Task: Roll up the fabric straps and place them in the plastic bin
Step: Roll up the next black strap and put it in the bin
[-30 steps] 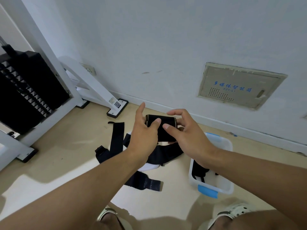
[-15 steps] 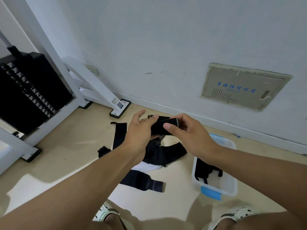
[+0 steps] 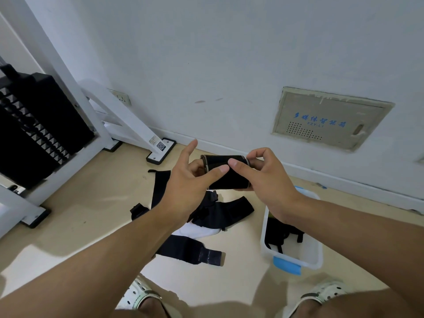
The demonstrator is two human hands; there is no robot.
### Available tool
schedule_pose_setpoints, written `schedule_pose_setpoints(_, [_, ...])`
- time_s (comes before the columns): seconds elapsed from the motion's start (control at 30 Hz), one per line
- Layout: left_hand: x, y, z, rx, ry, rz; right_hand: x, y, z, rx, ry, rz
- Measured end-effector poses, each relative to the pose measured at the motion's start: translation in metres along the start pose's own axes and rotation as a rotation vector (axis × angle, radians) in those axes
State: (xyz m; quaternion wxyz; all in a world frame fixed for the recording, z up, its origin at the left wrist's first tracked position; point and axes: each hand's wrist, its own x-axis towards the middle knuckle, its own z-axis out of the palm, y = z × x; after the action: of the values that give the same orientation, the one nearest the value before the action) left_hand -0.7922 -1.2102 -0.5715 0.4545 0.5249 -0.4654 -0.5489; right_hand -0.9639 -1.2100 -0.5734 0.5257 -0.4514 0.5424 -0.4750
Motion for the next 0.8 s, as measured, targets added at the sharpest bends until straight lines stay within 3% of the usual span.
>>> schedule_pose_setpoints(0.17, [0.0,-0.002,0.005,0.011,0.021,0.034,-0.002,0.0,-0.002,-0.197,-0.025,-0.135])
schedule_pose_setpoints(0.5, [0.004,-0.001,0.002,-0.042,0.1,-0.102,-0.01,-0.006,-0.014,-0.41,-0.273,-0.23])
schedule_pose_setpoints(0.67, [0.002,0.005,-0.001,0.027,0.055,-0.165,-0.008,-0.007,-0.012,-0.404,-0.243,-0.227])
schedule_pose_setpoints(0.8, [0.002,0.005,-0.006,-0.077,-0.03,-0.202,-0.003,-0.01,-0.015,-0.31,-0.243,-0.132])
